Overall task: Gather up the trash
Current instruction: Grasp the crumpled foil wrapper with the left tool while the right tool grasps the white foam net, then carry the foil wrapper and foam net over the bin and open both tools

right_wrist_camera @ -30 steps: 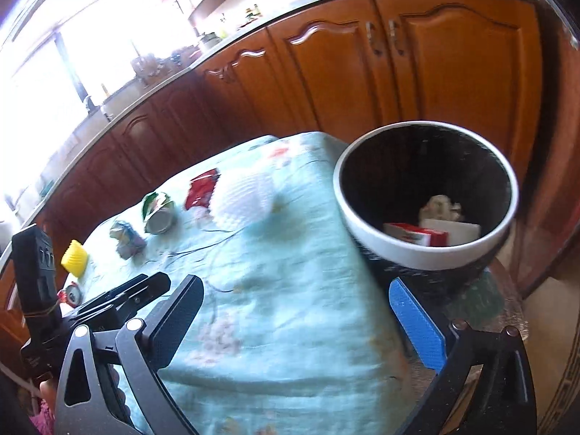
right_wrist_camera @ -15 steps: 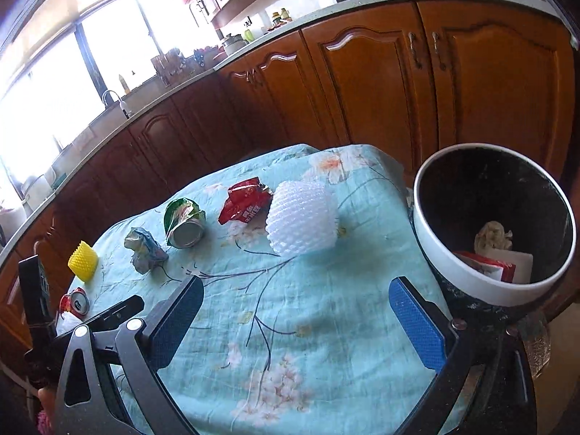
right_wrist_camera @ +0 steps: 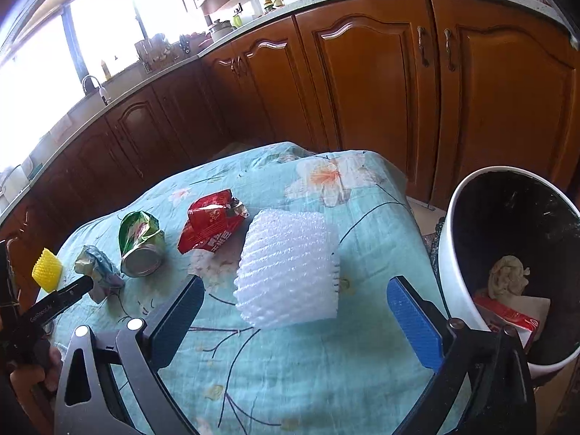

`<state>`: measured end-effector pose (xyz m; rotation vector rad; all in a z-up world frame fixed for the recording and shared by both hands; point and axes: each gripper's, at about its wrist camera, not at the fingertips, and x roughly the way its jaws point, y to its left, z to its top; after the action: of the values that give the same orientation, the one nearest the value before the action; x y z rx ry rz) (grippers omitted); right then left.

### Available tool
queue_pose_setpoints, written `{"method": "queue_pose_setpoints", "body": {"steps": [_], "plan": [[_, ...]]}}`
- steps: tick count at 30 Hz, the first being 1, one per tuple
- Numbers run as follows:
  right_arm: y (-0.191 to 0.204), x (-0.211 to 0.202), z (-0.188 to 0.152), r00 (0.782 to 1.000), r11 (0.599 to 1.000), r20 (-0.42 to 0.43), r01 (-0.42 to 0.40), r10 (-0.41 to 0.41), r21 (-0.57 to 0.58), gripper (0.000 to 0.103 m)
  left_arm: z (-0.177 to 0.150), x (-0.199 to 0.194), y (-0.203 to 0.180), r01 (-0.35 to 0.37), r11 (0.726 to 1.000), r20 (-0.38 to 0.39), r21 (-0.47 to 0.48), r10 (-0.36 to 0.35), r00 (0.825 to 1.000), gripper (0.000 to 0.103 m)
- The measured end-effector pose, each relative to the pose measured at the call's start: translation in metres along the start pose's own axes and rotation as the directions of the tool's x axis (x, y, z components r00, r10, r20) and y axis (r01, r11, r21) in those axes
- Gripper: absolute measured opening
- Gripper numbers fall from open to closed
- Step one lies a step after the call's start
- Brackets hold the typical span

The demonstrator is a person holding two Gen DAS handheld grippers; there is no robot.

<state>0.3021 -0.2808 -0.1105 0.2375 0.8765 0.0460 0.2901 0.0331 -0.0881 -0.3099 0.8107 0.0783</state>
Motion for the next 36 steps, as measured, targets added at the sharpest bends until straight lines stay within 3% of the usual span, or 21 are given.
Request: {"method": "queue_pose_setpoints", "body": {"steps": [2,3,4,7,14,21,36], "plan": [[0.000,0.005,-0.001,1.000,1.000,-0.012,-0.011,0.011,0.008,0.080,0.001,0.009,-0.003,-0.006,1.000,-0.012,0.017,0.006,1.000,0.065],[-0.001,0.008,-0.003,1.000,1.000,-0.023,-0.019,0.020,0.017,0.063,0.000,0.015,-0.002,0.001,1.000,-0.026,0.024,0.000,1.000,0.055],[-0.003,0.010,-0.005,0.999,0.999,-0.037,-0.032,0.033,0.030,0.054,-0.001,0.022,-0.002,0.020,0.999,-0.046,0.030,-0.019,0.999,0.036],[-0.008,0.007,-0.012,0.996,0.995,-0.033,-0.076,0.078,0.065,0.050,-0.004,0.027,0.001,0.034,0.999,-0.054,0.037,-0.032,0.998,0.015],[-0.006,-0.015,-0.024,0.991,0.989,-0.017,-0.128,0.129,0.074,0.040,-0.018,-0.002,-0.001,0.048,0.998,-0.014,0.048,-0.048,0.999,0.013],[-0.004,-0.038,-0.034,0.988,0.986,-0.004,-0.155,0.156,0.067,0.039,-0.043,-0.032,-0.030,0.138,0.985,-0.029,0.100,-0.136,0.990,0.013],[-0.035,-0.087,-0.042,0.991,0.989,0.038,-0.132,0.129,0.071,0.039,-0.071,-0.050,-0.120,0.291,0.918,-0.118,0.271,-0.269,0.956,0.013]]}}
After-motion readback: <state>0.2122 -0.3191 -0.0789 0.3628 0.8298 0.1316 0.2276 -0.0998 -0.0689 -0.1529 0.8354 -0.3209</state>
